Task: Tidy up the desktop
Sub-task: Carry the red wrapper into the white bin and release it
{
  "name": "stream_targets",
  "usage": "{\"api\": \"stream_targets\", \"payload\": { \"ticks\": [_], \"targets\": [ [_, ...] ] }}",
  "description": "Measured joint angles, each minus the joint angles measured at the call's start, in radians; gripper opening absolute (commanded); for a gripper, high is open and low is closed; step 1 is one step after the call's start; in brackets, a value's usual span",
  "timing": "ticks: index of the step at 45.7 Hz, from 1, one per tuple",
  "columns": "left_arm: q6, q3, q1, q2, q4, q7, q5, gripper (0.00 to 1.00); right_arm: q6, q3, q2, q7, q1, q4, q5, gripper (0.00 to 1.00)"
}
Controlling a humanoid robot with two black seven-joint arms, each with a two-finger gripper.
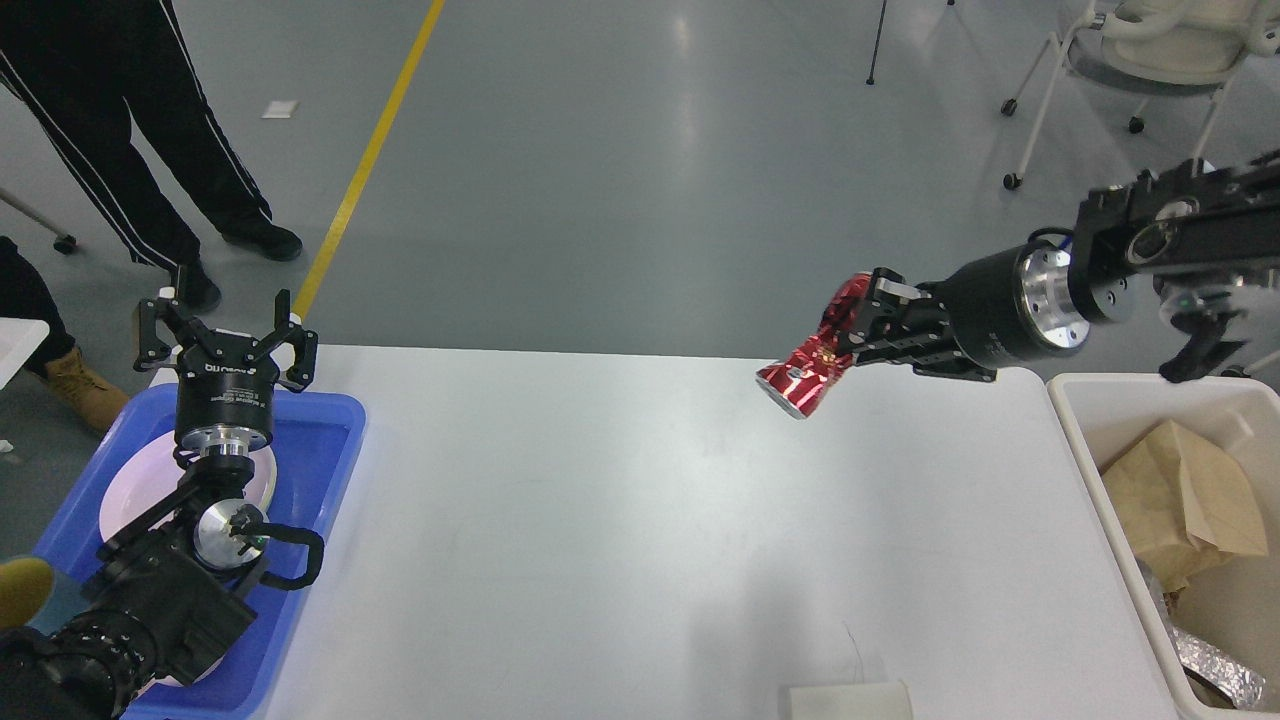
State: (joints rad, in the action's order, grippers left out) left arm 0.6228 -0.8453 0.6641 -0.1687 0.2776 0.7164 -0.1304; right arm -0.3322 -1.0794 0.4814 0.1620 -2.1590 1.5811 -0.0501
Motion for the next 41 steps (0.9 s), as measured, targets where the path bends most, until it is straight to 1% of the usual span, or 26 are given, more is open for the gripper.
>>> {"api": "stream_targets", "payload": {
  "ticks": [3,7,11,16,23,30,35,41],
  "targets": [
    [0.0,0.0,0.0,0.0,0.0,0.0,0.0,0.97,-0.132,-0.002,-0.065,0.059,-0.089,0.0,0.052,0.0],
    [0.0,0.0,0.0,0.0,0.0,0.0,0.0,0.97,-0.264,0.006,-0.168,0.097,-0.172,0.002,0.11,0.0],
    [0.0,0.0,0.0,0.0,0.0,0.0,0.0,0.97,-0.33,0.03,-0.239,0.108,-0.209,0.009,0.152,0.0],
    [0.0,0.0,0.0,0.0,0.0,0.0,0.0,0.97,-0.351,0.045,-0.266,0.11,-0.212,0.016,0.168,0.0],
    [0.0,0.0,0.0,-0.001,0.0,0.0,0.0,0.97,-0.333,-0.006,-0.24,0.11,-0.185,-0.001,0.179,0.0],
    [0.0,-0.001,0.0,-0.002,0.0,0.0,0.0,0.97,-0.263,-0.125,-0.147,0.11,-0.105,-0.084,0.24,0.0],
    [0.0,-0.001,0.0,-0.002,0.0,0.0,0.0,0.97,-0.159,-0.18,-0.051,0.109,0.036,-0.22,0.3,0.0],
    [0.0,-0.001,0.0,-0.002,0.0,0.0,0.0,0.97,-0.018,-0.206,0.059,0.105,0.282,-0.464,0.308,0.0]
  ]
}}
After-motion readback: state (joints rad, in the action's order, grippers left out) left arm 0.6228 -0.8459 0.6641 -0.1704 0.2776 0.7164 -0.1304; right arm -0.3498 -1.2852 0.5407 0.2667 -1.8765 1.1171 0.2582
